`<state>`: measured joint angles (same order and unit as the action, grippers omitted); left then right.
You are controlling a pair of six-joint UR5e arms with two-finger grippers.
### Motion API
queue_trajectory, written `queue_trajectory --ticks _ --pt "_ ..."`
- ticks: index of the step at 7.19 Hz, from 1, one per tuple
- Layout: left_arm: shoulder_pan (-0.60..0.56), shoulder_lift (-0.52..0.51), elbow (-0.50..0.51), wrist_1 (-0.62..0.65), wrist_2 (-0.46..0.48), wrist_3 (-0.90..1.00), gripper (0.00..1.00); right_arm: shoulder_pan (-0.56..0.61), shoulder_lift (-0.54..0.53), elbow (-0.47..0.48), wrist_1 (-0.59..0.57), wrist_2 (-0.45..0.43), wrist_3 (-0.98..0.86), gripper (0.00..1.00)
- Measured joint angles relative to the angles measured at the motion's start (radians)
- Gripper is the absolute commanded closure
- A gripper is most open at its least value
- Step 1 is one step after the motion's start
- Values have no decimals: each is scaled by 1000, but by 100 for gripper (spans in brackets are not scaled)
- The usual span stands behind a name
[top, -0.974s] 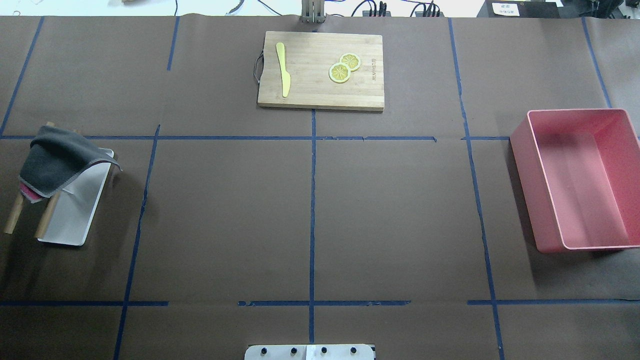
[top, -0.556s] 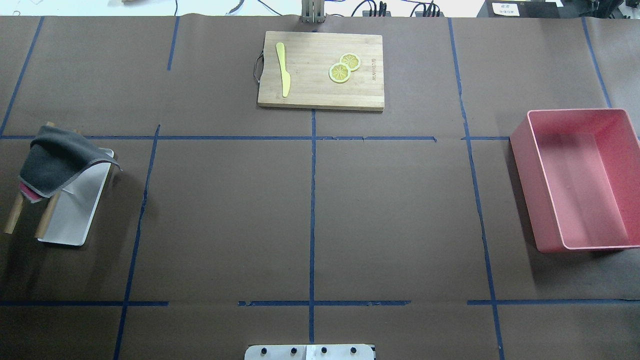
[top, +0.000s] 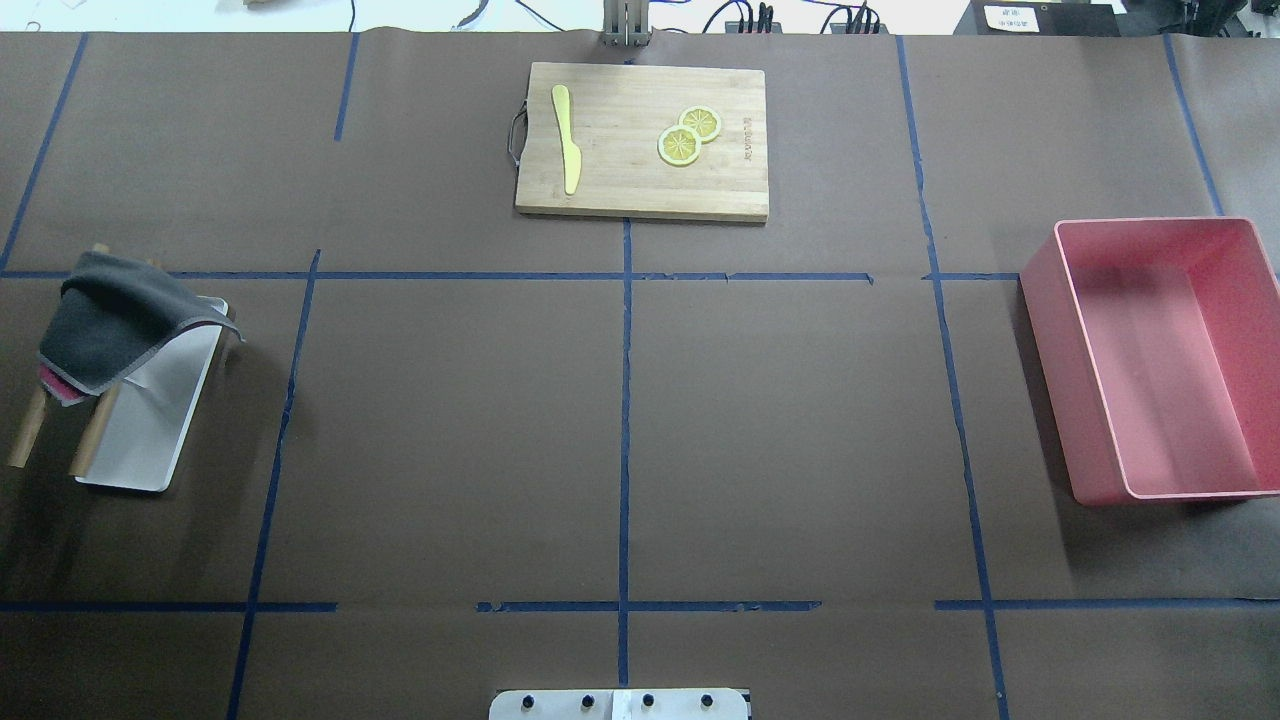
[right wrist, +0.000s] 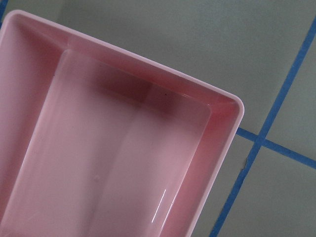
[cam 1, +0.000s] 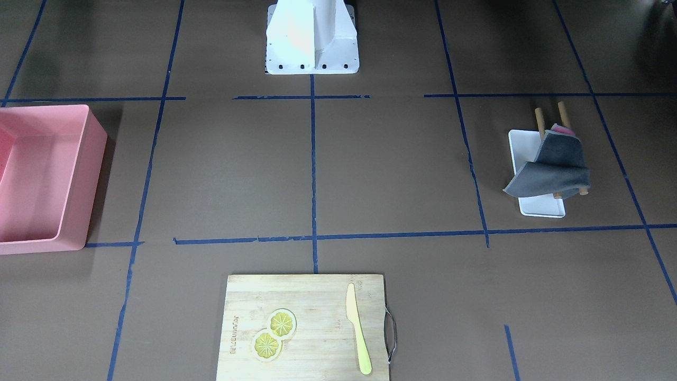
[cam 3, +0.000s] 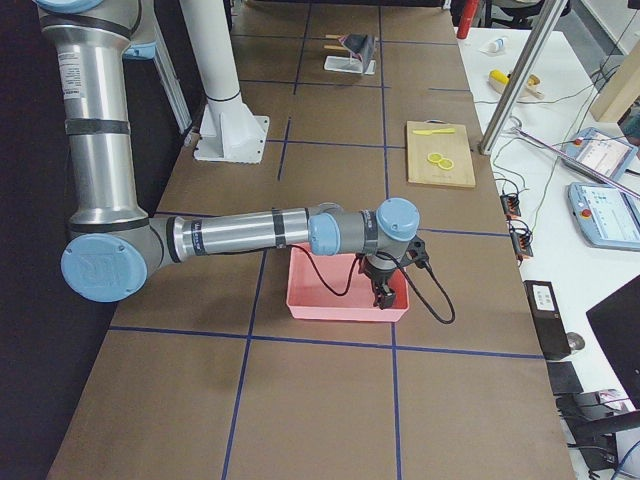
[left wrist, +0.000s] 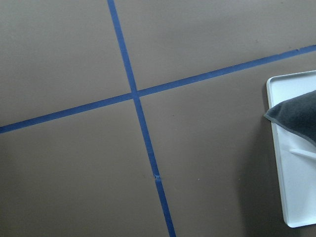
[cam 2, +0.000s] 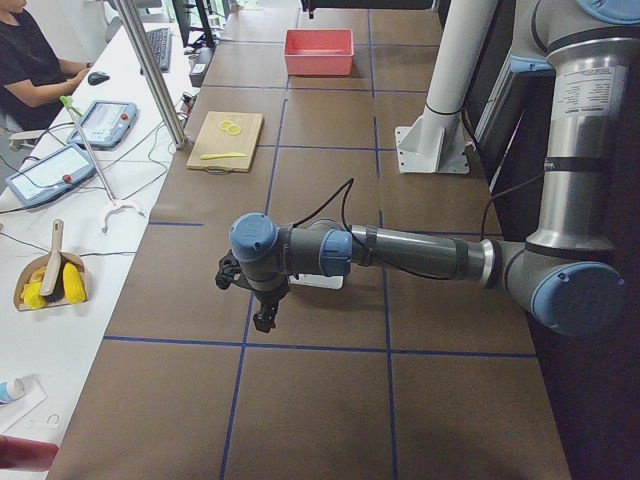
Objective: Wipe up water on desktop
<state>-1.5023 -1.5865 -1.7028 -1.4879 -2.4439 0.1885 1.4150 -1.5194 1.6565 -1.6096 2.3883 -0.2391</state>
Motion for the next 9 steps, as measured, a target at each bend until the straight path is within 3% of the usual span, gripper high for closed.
queue_trajectory --ticks 2,4,5,7,8,9 --pt "115 -9 -89 -36 -11 -237 0 0 -2 25 0 16 4 0" --pt "243 -17 -105 -105 28 -455 0 -1 -5 33 2 23 12 0" --pt "294 -31 -94 -125 57 -524 7 -1 -6 33 1 23 18 0" --pt "337 -85 -48 -142 76 -565 29 -6 -7 30 1 23 21 0" --pt "342 -103 -34 -143 79 -569 53 -7 -8 29 0 24 23 0" --pt "343 -110 -28 -144 80 -570 71 -8 -8 27 0 24 24 0"
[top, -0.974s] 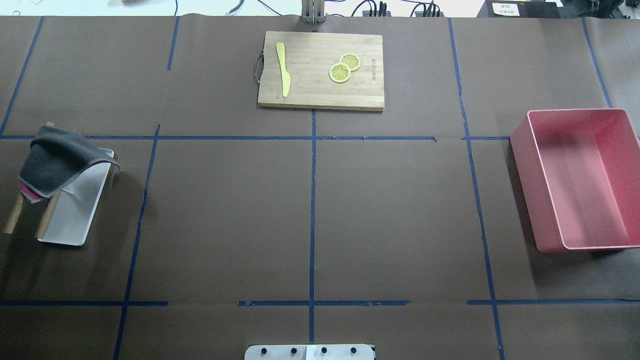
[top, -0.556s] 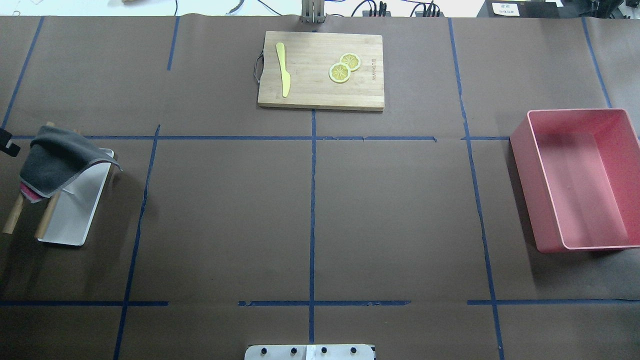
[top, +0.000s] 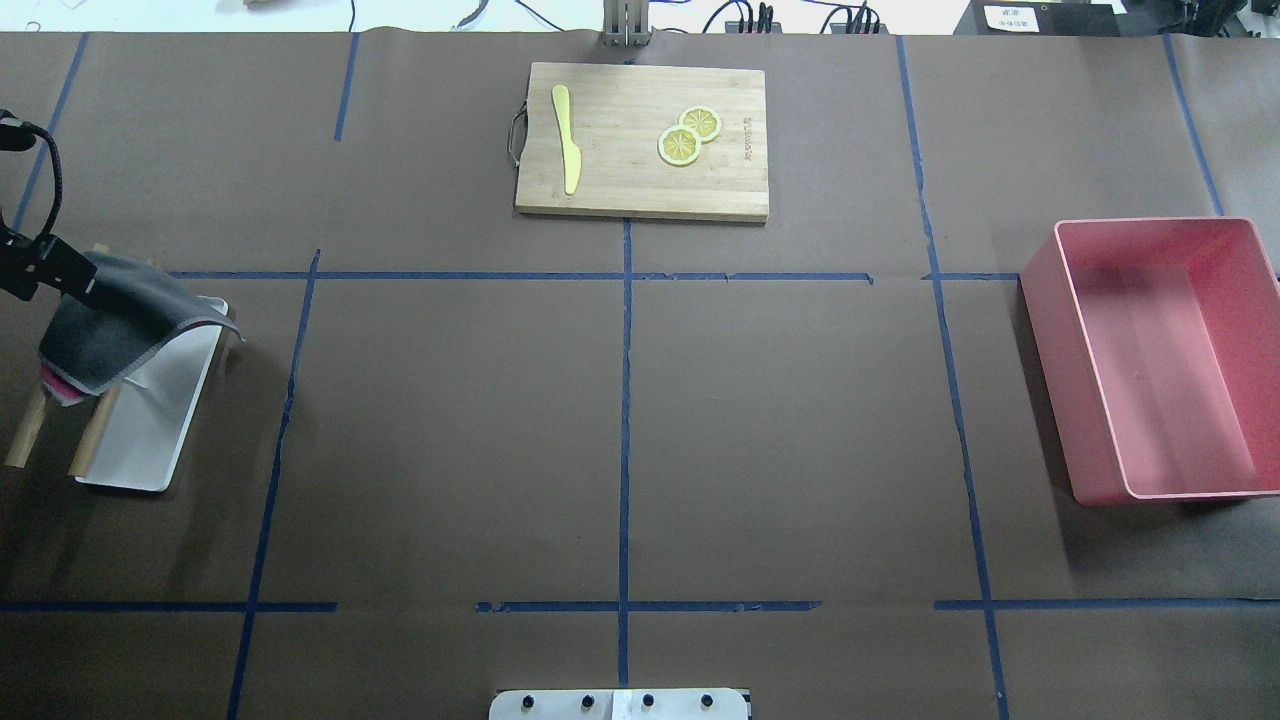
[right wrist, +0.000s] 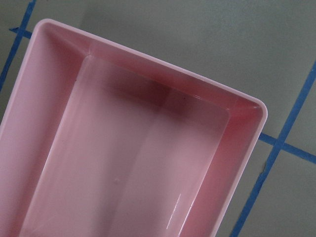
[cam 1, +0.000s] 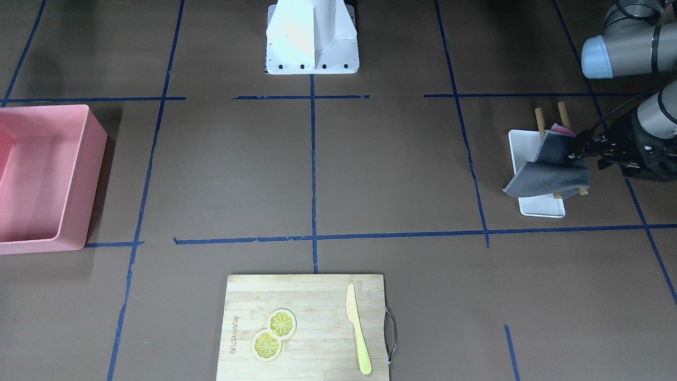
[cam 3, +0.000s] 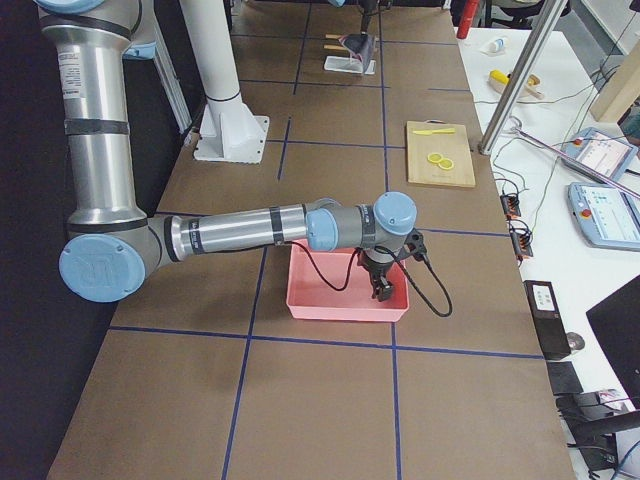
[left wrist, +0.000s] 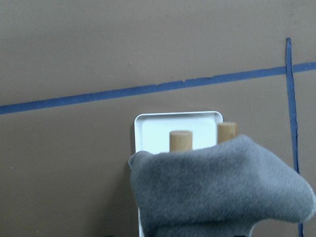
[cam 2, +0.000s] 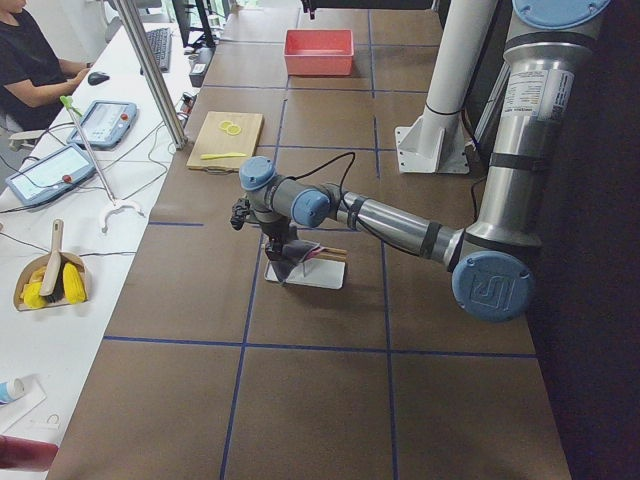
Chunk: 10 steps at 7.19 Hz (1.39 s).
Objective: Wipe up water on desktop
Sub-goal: 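Grasp the grey cloth on the white tray with the left gripper and lift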
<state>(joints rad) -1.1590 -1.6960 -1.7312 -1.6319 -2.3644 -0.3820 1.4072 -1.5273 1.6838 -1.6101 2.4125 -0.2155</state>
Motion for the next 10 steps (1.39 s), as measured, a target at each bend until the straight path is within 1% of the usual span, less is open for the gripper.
queue_trajectory --ticks 1,2,3,5,7,8,9,10 --pt "0 -2 2 0 0 0 89 0 0 -1 0 0 1 0" --pt "1 -3 2 0 0 1 98 0 1 -2 -1 0 1 0" --pt "1 -3 -1 0 1 0 100 0 1 -2 -1 0 2 0" --pt "0 -4 -19 0 0 -4 100 -1 1 -1 0 5 3 0" --pt "-5 -6 -84 2 -3 -51 100 -6 4 16 1 35 23 0" --pt "-6 -22 -134 8 -5 -120 100 -26 7 44 12 51 69 0" --pt "-5 -58 -177 14 -7 -223 100 -70 9 85 55 58 160 0" --pt "3 -107 -202 17 -8 -333 100 -125 11 116 138 59 299 0"
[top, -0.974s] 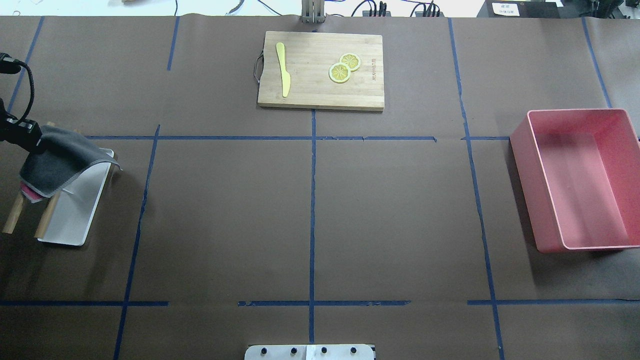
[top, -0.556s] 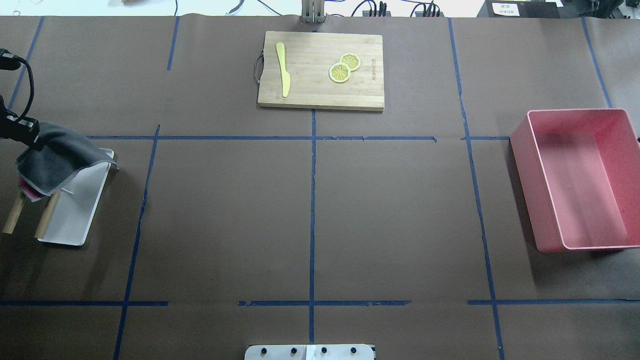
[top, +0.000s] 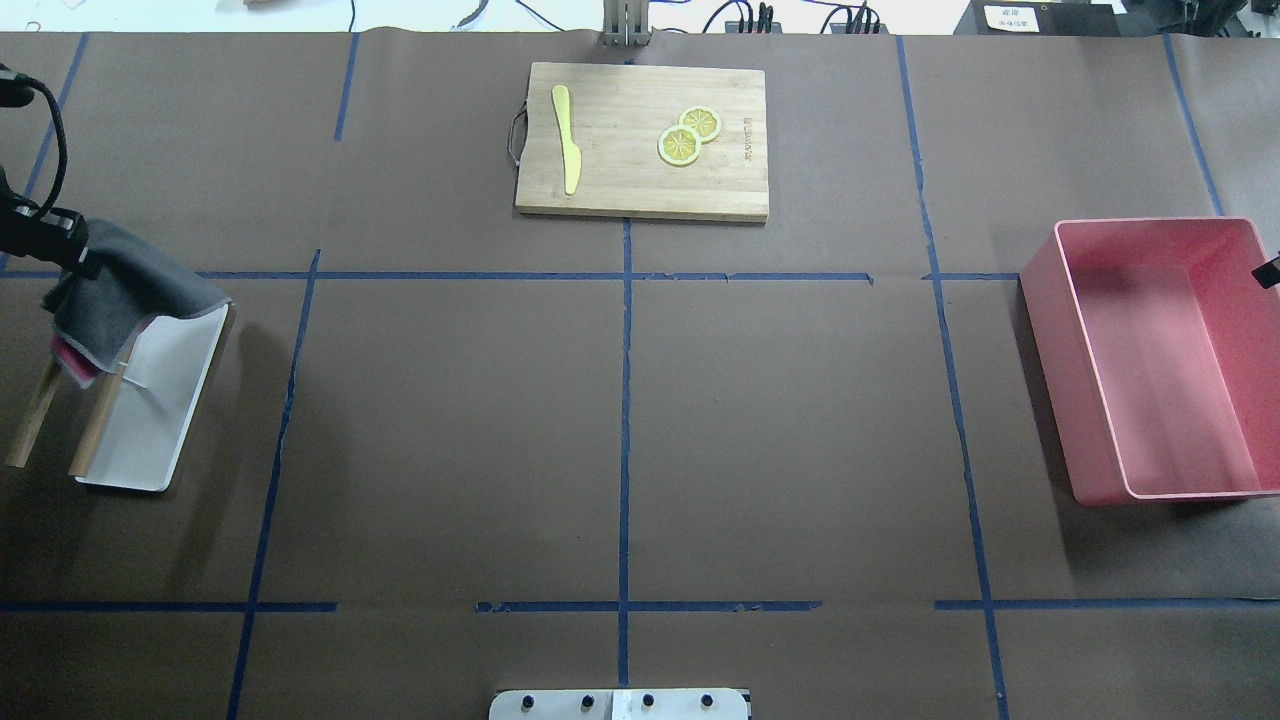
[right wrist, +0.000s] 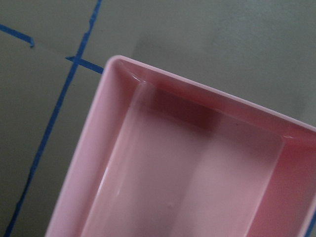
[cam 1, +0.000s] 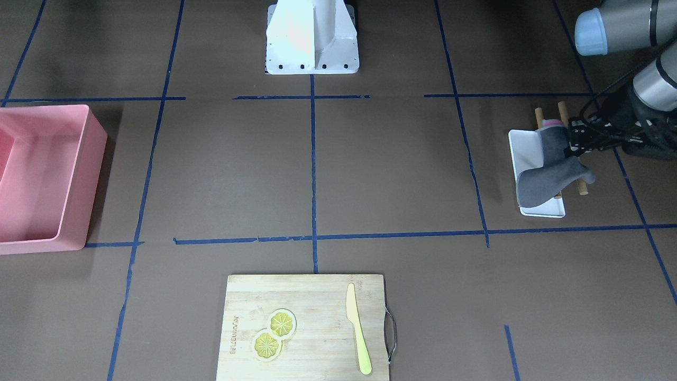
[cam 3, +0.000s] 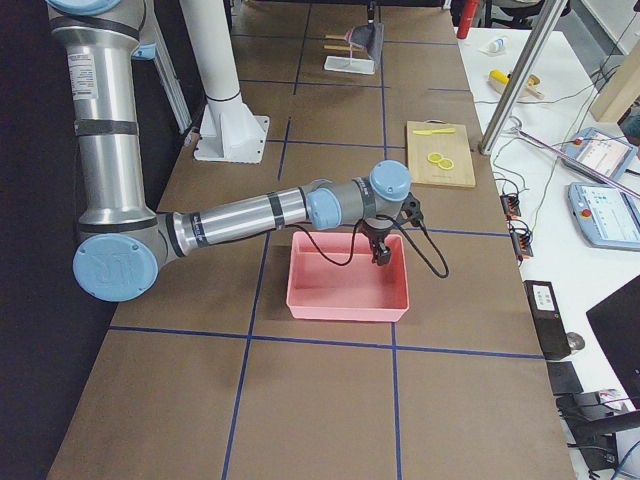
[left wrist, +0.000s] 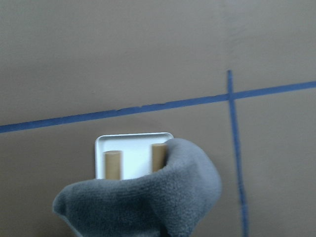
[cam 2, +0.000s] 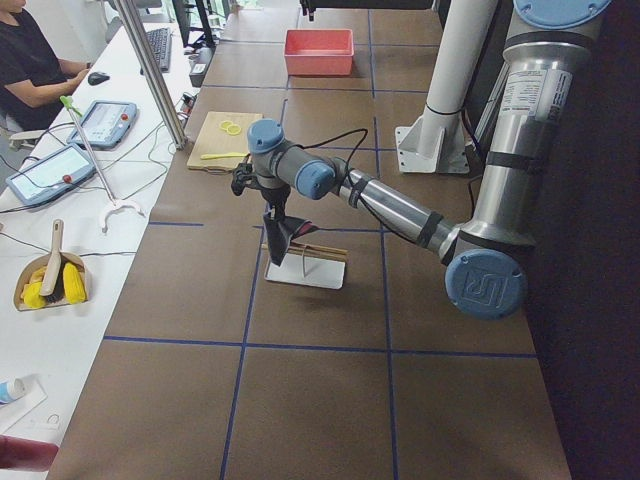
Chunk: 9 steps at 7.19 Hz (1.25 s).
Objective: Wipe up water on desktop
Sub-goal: 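Carry the cloth toward the table center with the left gripper while the right gripper approaches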
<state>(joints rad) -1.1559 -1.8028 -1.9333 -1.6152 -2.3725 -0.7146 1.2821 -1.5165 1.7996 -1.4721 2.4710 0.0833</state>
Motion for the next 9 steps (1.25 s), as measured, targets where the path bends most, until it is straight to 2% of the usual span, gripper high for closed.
queue_trajectory --ticks 2,4,6,9 --pt "68 -110 -12 1 3 -209 100 -117 9 20 256 -34 310 0" --pt "191 -225 3 1 57 -415 100 -244 53 25 491 -179 578 0" --pt "315 -359 88 -1 178 -683 100 -406 106 69 577 -426 747 0" --pt "464 -483 164 -5 355 -966 100 -685 159 172 588 -862 792 0"
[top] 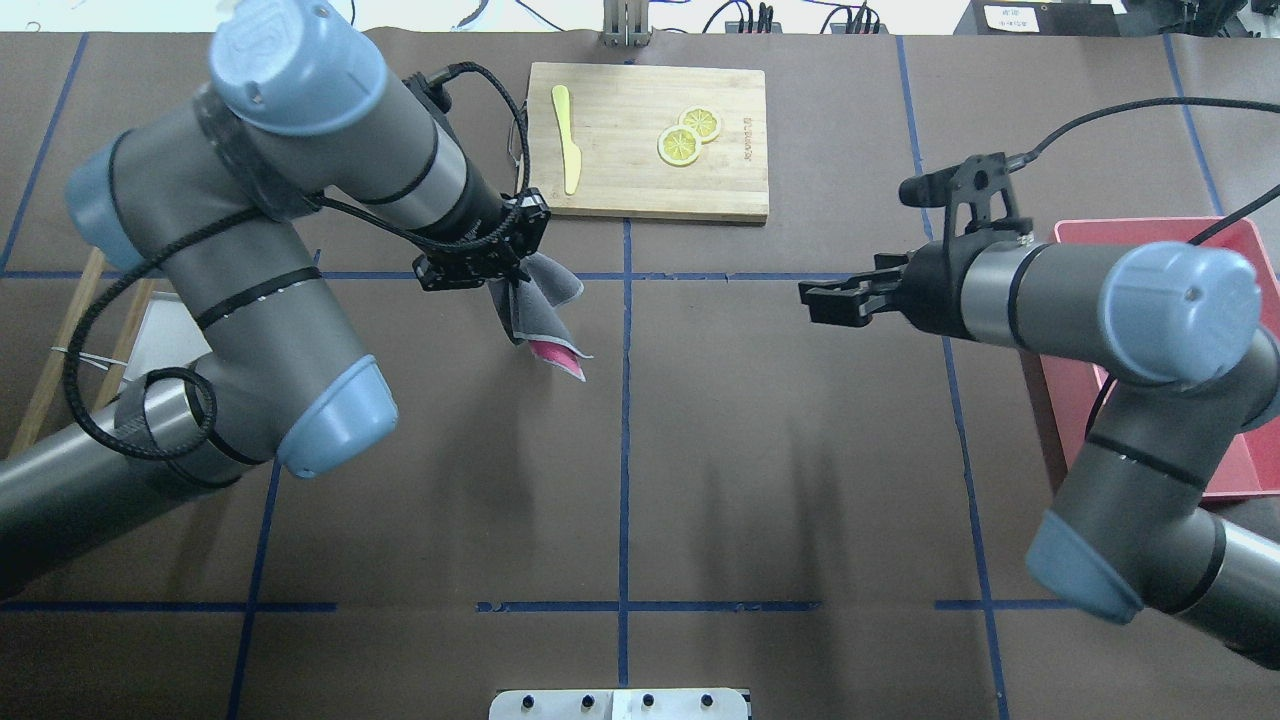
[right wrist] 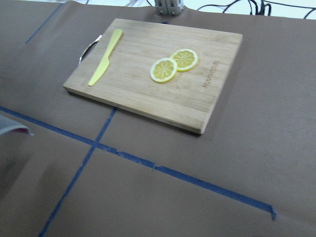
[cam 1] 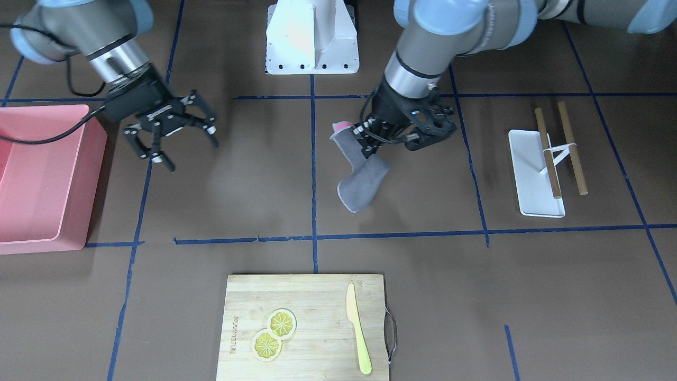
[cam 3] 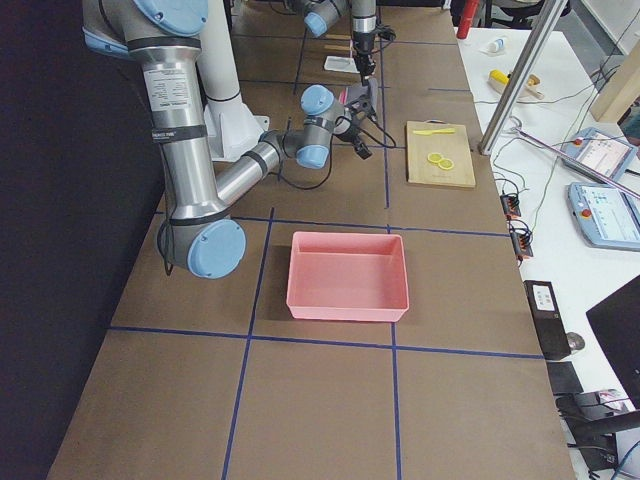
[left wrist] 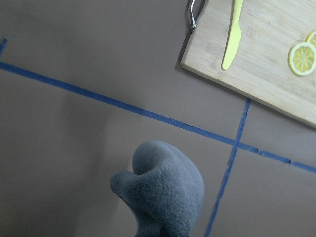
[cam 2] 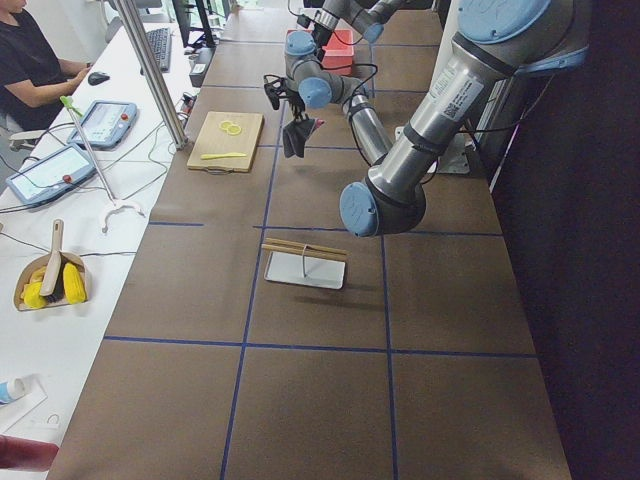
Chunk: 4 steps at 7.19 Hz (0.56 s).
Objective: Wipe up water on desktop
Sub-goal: 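Carry the cloth toward the table center with the left gripper while the right gripper approaches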
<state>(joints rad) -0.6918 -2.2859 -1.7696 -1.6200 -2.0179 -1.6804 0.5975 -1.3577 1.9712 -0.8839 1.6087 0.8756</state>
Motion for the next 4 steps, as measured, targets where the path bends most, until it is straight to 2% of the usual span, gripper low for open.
queue_trajectory --ticks 1,2,4 --pt "34 -32 29 -2 47 -39 100 -74 25 9 -4 -97 4 0" --pt "54 -62 60 -4 71 -59 100 -126 50 11 -8 -155 5 0" --pt "80 -119 108 -6 91 -73 100 -206 92 6 -12 -222 1 0"
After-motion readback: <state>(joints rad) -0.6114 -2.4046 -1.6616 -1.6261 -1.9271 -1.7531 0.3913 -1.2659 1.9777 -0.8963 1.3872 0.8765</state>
